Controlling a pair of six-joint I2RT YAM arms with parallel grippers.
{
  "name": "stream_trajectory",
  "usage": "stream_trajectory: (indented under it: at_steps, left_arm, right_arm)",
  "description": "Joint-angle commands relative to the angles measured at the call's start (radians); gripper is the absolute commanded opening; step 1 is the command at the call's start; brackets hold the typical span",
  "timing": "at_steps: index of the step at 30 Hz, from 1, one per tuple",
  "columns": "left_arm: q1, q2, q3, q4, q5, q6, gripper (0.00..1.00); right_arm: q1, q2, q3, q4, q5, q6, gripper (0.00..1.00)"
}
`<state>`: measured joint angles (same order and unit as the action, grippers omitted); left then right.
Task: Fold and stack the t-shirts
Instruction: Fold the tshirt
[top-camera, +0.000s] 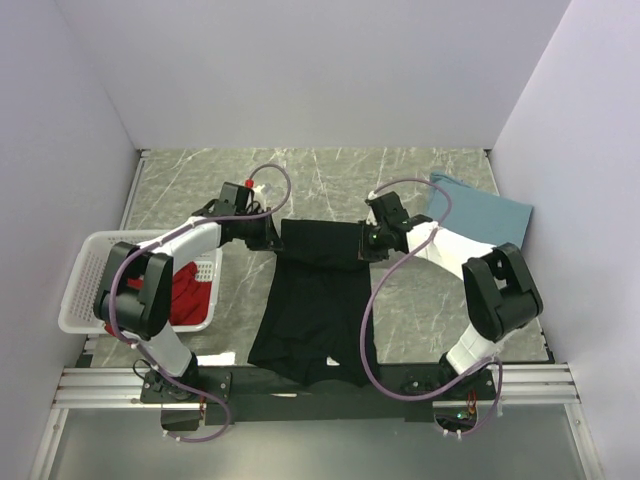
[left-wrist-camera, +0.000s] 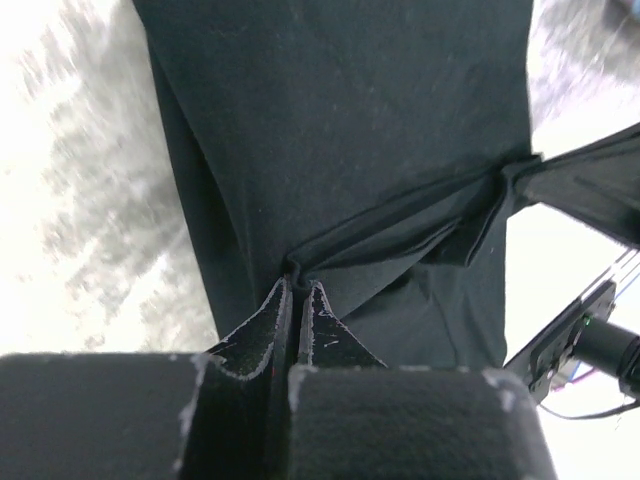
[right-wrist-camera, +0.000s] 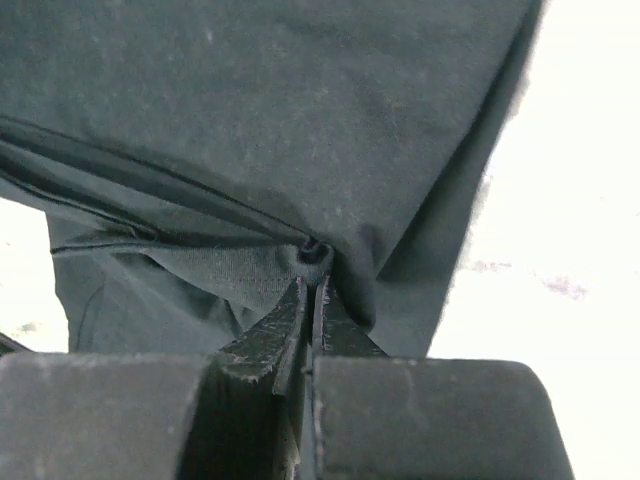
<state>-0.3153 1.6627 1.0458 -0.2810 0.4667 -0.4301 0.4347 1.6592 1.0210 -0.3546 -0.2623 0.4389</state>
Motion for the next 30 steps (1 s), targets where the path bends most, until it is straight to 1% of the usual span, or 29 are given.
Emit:
stream_trajectory:
  at_steps: [1, 6, 12, 15, 16, 18, 19, 20, 22, 23, 25, 27, 29, 30]
  left_arm:
    - [-0.011, -0.067, -0.024, -0.009, 0.02, 0.042, 0.0]
    - [-0.016, -0.096, -0.062, -0.007, 0.016, 0.045, 0.0]
    - [-0.021, -0.098, -0.099, -0.024, 0.016, 0.056, 0.01]
    - [-0.022, -0.093, -0.105, -0.047, 0.032, 0.067, 0.09]
    - [-0.022, -0.095, -0.105, -0.053, 0.035, 0.071, 0.16]
    - [-0.025, -0.104, -0.113, -0.069, 0.052, 0.085, 0.24]
    - [-0.025, -0.112, -0.119, -0.075, 0.053, 0.085, 0.36]
    - [-0.025, -0.125, -0.124, -0.086, 0.052, 0.086, 0.42]
    - [-0.025, -0.141, -0.125, -0.105, 0.056, 0.091, 0.51]
    - [-0.025, -0.159, -0.122, -0.127, 0.058, 0.091, 0.53]
    - [-0.025, -0.181, -0.11, -0.145, 0.059, 0.085, 0.58]
    - [-0.025, -0.21, -0.084, -0.165, 0.059, 0.074, 0.6]
    - [-0.027, -0.218, -0.041, -0.173, 0.053, 0.067, 0.61]
    - [-0.025, -0.215, -0.024, -0.172, 0.05, 0.057, 0.61]
  right_arm:
    - [0.009, -0.096, -0.024, 0.039, 0.057, 0.027, 0.0]
    - [0.01, -0.145, -0.059, 0.034, 0.086, 0.043, 0.0]
    - [0.028, -0.159, -0.094, 0.032, 0.098, 0.044, 0.0]
    - [0.039, -0.17, -0.125, 0.039, 0.109, 0.052, 0.0]
    - [0.042, -0.173, -0.133, 0.039, 0.113, 0.054, 0.0]
    - [0.044, -0.187, -0.154, 0.037, 0.123, 0.06, 0.0]
    - [0.047, -0.193, -0.16, 0.039, 0.121, 0.057, 0.0]
    - [0.05, -0.196, -0.165, 0.025, 0.126, 0.057, 0.01]
    - [0.056, -0.208, -0.162, -0.004, 0.138, 0.049, 0.13]
    - [0.064, -0.223, -0.156, -0.038, 0.165, 0.043, 0.23]
    - [0.07, -0.251, -0.141, -0.075, 0.189, 0.038, 0.28]
    - [0.068, -0.303, -0.128, -0.122, 0.207, 0.031, 0.36]
    - [0.068, -0.346, -0.099, -0.161, 0.222, 0.024, 0.42]
    - [0.068, -0.355, -0.087, -0.17, 0.227, 0.015, 0.42]
